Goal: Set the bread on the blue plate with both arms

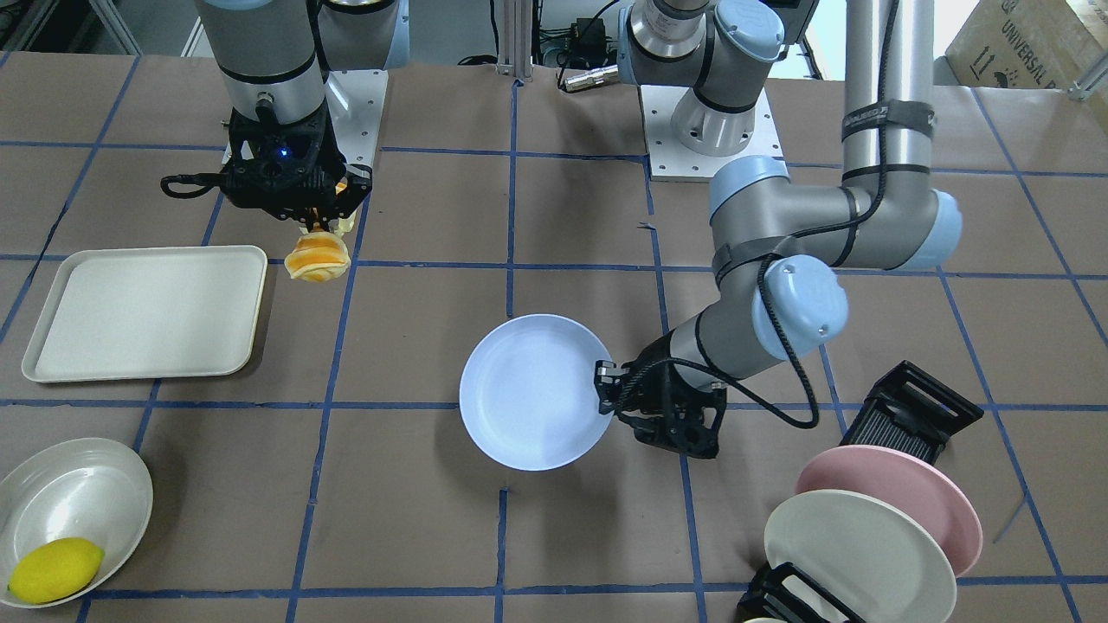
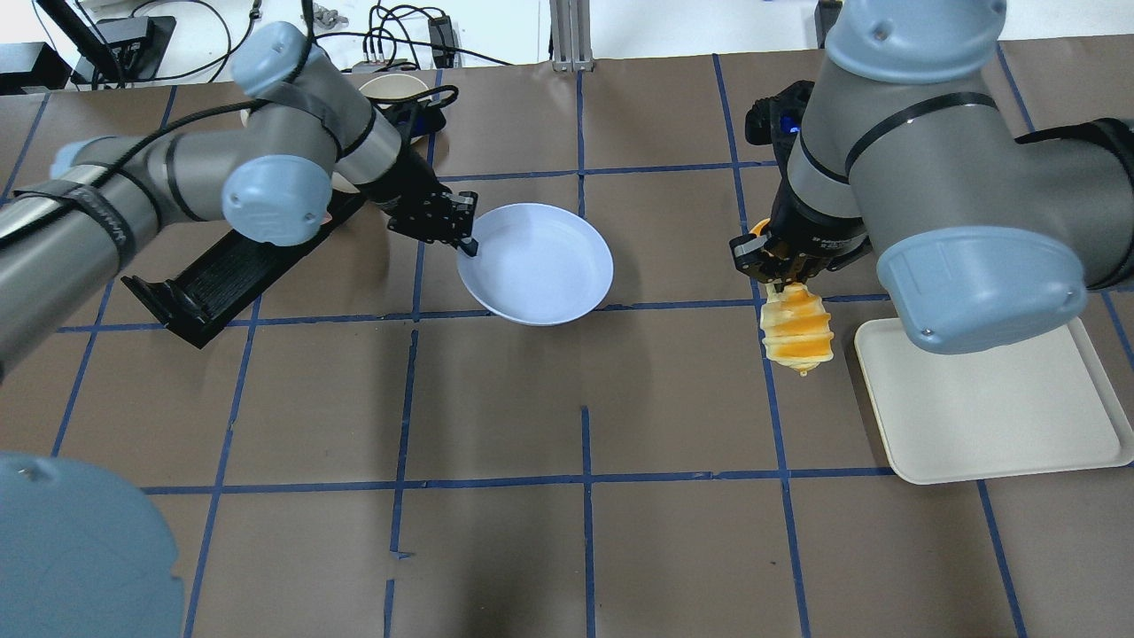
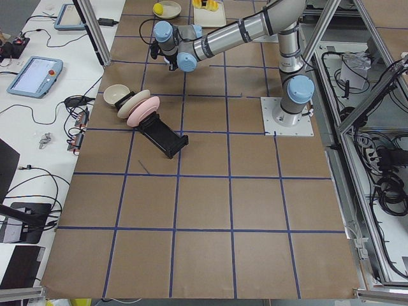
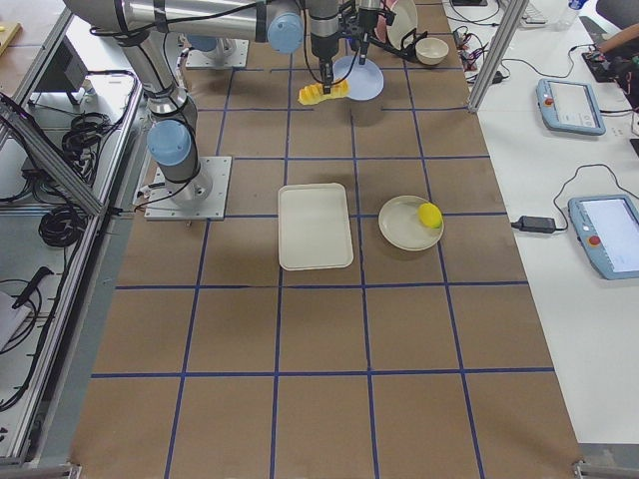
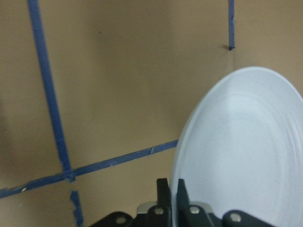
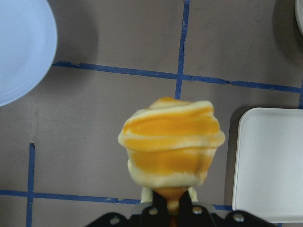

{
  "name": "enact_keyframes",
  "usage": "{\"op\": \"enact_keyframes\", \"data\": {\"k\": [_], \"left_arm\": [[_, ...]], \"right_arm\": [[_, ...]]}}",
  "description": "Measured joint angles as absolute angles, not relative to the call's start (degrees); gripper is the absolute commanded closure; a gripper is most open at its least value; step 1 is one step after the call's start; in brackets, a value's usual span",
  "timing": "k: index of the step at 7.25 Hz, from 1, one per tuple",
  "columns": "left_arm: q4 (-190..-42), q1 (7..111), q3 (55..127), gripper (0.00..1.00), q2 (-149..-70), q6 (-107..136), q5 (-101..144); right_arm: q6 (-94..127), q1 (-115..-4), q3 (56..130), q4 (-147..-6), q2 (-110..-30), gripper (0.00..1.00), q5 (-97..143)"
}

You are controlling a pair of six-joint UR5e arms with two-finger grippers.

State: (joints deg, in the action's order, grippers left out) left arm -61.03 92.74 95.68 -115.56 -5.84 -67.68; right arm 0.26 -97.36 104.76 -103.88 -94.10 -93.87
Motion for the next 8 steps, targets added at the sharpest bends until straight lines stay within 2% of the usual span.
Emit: {"op": "enact_keyframes", "data": {"k": [1,2,5,8], "left_arm": [[-57.73,94.55,96.21,0.08,-117.08,-4.31,-67.77],[-56.32,95.35,96.80,0.00,-117.87,-3.64,-67.98],[-58.18,94.43,96.59,0.00,-115.94,-3.27,-73.59],[-73.76,90.65,92.29,0.00,-106.63,-3.47,-84.68]], "right_arm": [[0.57,-98.68,104.76,-105.68,-93.11,0.96,-93.23],[0.71,-100.16,104.72,-108.63,-91.10,0.96,-92.26],[0.45,-102.72,104.52,-116.68,-82.62,0.96,-90.87],[0.66,-106.22,102.11,-122.59,-75.41,0.96,-90.02]]}}
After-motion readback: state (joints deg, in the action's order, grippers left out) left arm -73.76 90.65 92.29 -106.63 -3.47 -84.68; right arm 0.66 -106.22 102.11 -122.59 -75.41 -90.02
